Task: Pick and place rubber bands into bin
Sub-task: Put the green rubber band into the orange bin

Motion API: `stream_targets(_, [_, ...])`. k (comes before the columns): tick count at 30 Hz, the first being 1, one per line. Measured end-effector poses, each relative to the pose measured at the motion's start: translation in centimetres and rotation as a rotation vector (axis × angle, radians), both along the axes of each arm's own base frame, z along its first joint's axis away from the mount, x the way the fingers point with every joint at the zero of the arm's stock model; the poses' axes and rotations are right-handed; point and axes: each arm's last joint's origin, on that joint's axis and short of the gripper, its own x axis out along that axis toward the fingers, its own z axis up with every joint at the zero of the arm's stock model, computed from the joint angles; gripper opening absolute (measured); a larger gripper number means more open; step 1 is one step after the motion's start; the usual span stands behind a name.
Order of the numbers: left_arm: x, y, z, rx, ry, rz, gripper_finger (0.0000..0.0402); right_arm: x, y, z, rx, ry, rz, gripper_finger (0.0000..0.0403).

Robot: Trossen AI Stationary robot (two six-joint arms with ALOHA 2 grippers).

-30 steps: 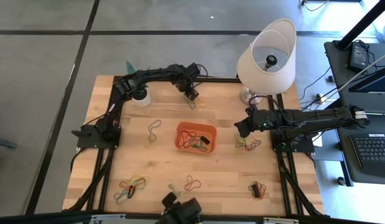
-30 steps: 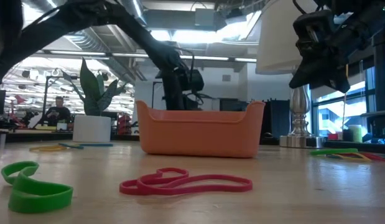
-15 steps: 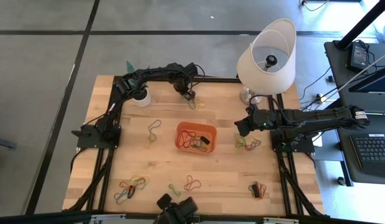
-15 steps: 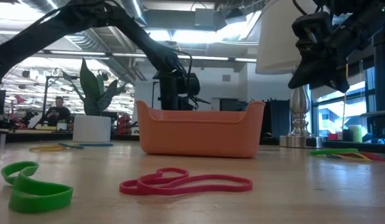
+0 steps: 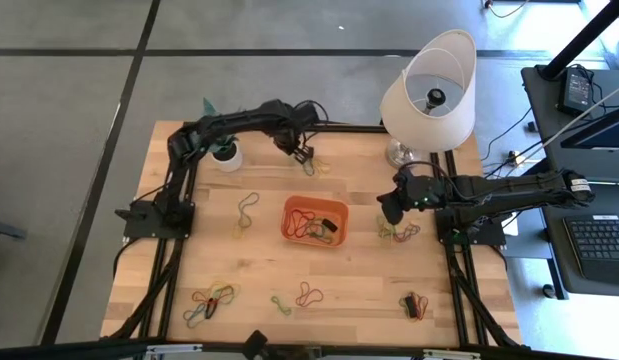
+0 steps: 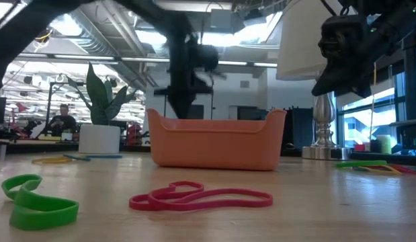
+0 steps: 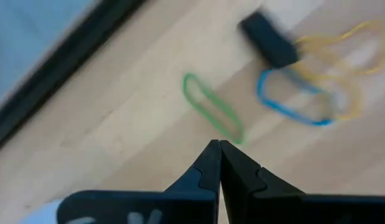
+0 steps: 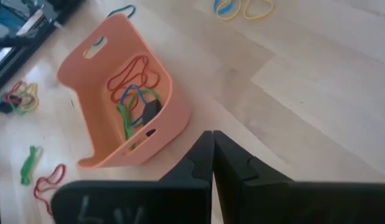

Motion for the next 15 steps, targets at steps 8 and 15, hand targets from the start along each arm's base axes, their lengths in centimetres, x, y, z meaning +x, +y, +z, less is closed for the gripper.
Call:
stream_targets(8, [1.0, -0.6, 0.8, 0.121, -0.076, 0.132, 0.0014, 0.0, 0.0, 0.0, -0.016, 0.008, 0.036, 0.0010])
stream_targets(15, [1.4, 1.4, -3.1, 0.016, -0.053, 0.165, 0.0095, 0.0, 0.1, 0.0, -0.026, 0.010, 0.046, 0.0010])
